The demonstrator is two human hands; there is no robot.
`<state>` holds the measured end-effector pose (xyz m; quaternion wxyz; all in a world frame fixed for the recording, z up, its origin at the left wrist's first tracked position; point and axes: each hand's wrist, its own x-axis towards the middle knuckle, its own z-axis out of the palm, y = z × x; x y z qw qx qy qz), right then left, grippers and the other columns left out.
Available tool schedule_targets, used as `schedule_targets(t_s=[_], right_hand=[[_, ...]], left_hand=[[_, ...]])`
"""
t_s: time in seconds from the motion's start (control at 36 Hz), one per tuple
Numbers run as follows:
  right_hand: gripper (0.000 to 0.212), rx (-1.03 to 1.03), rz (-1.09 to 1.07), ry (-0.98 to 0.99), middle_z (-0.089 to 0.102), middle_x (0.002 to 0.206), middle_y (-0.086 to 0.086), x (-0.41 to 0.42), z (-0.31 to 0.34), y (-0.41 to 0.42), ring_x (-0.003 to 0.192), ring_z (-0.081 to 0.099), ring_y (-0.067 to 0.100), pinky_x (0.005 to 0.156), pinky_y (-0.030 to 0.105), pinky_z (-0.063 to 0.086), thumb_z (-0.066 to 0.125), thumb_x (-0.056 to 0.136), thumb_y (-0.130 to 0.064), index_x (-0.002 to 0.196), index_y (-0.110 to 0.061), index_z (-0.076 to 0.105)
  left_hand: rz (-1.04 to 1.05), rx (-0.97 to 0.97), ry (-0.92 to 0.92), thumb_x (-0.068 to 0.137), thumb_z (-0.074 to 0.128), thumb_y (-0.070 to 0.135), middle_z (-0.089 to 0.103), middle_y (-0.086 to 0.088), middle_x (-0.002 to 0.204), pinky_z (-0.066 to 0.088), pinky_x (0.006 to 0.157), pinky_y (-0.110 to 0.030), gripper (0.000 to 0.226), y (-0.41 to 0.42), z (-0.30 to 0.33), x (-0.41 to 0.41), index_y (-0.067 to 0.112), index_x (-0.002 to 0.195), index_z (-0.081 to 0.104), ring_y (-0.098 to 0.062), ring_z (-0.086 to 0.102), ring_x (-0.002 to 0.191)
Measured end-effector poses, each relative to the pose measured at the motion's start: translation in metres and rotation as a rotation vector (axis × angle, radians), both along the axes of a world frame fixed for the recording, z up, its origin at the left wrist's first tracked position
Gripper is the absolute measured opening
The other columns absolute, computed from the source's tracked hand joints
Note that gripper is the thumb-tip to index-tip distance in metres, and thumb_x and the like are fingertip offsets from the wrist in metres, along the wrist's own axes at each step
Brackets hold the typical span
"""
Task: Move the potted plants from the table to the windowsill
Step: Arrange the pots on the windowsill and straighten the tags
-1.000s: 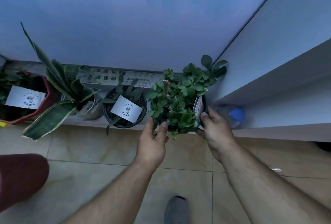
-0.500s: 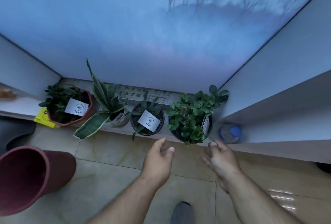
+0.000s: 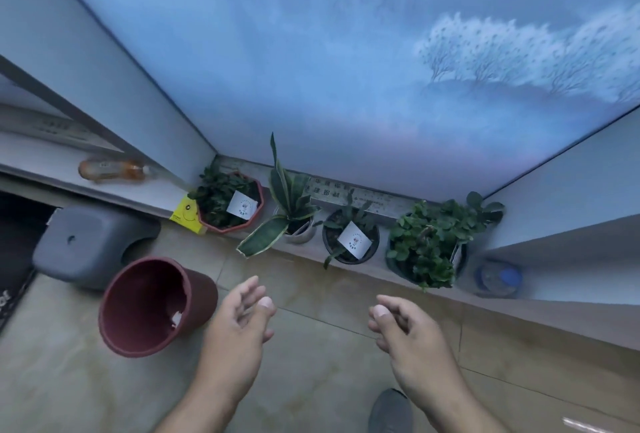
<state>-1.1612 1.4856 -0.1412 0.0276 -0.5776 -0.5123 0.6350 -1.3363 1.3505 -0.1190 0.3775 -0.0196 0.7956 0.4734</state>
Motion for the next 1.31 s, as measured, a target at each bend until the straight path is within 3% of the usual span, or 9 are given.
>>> schedule_targets(t_s=[0.11,0.28,0.56,0.83,0.97,1.06,1.14,1.22,1.31], right_hand=[[0.011,0.042,0.05,0.025,0.075,0.1,-0.009,-0.036,0.007,-0.018,0.097,0.071,0.005,0.096,0.04,0.056,0.065,0.095,-0.03,0.104,-0.036,0.067],[0.014,0.059,-0.049,0.018,0.077,0.092,-0.011,-0.075,0.013,-0.066,0.092,0.073,0.009,0.092,0.04,0.059,0.063,0.097,-0.024,0.108,-0.027,0.069],[0.012,-0.025,-0.324,0.082,0.077,0.097,0.009,-0.144,0.01,-0.156,0.088,0.076,0.018,0.084,0.042,0.059,0.061,0.096,-0.011,0.104,-0.014,0.069],[0.014,-0.02,-0.311,0.144,0.077,0.099,0.005,-0.21,-0.068,-0.169,0.089,0.076,0.014,0.078,0.039,0.062,0.065,0.094,-0.016,0.107,-0.018,0.07],[0.015,0.05,-0.351,0.213,0.077,0.098,0.0,-0.238,-0.122,-0.155,0.093,0.075,0.013,0.076,0.035,0.062,0.066,0.094,-0.022,0.108,-0.021,0.07],[0.018,0.119,-0.306,0.238,0.076,0.099,-0.007,-0.26,-0.146,-0.145,0.099,0.072,0.006,0.087,0.032,0.06,0.066,0.093,-0.029,0.11,-0.024,0.07],[0.024,0.243,-0.16,0.246,0.069,0.108,-0.02,-0.281,-0.156,-0.126,0.101,0.063,-0.012,0.092,0.012,0.051,0.062,0.096,-0.035,0.119,-0.03,0.064],[0.03,0.402,-0.096,0.226,0.067,0.113,-0.017,-0.301,-0.155,-0.098,0.104,0.063,-0.003,0.095,0.025,0.053,0.055,0.099,-0.038,0.127,-0.028,0.061],[0.022,0.573,0.011,0.123,0.059,0.102,-0.026,-0.312,-0.159,-0.071,0.096,0.057,-0.004,0.085,0.019,0.044,0.051,0.102,-0.037,0.122,-0.032,0.056]], left_hand=[[0.05,0.014,-0.017,0.095,0.06,0.01,0.065,0.005,0.125,0.057,0.085,-0.039,0.039,-0.03,-0.004,-0.022,0.023,0.131,0.056,-0.017,0.066,0.112],[0.052,0.075,-0.063,0.097,0.058,0.011,0.064,0.005,0.126,0.057,0.086,-0.04,0.039,-0.078,-0.009,-0.062,0.021,0.134,0.055,-0.016,0.068,0.108],[0.064,0.146,-0.066,0.094,0.059,0.005,0.065,0.003,0.125,0.056,0.083,-0.039,0.038,-0.15,-0.014,-0.138,0.025,0.126,0.057,-0.019,0.069,0.106],[0.077,0.17,-0.039,0.093,0.059,0.002,0.069,0.004,0.12,0.055,0.075,-0.034,0.037,-0.147,-0.094,-0.172,0.032,0.115,0.06,-0.02,0.07,0.105],[0.038,0.166,0.021,0.094,0.06,0.006,0.066,0.009,0.123,0.054,0.072,-0.027,0.039,-0.125,-0.16,-0.194,0.025,0.127,0.056,-0.016,0.069,0.106],[-0.016,0.174,0.095,0.094,0.062,0.012,0.063,0.011,0.126,0.057,0.081,-0.033,0.04,-0.103,-0.186,-0.213,0.028,0.131,0.055,-0.011,0.066,0.109],[-0.05,0.205,0.183,0.096,0.061,0.02,0.059,0.013,0.127,0.054,0.096,-0.041,0.04,-0.075,-0.197,-0.233,0.029,0.134,0.051,-0.008,0.063,0.113],[-0.106,0.198,0.309,0.096,0.06,0.03,0.054,0.02,0.124,0.051,0.1,-0.044,0.044,-0.048,-0.197,-0.248,0.031,0.138,0.047,0.005,0.059,0.104],[-0.129,0.205,0.342,0.097,0.058,0.03,0.048,0.014,0.129,0.049,0.095,-0.035,0.048,-0.035,-0.205,-0.258,0.025,0.142,0.043,0.013,0.052,0.093]])
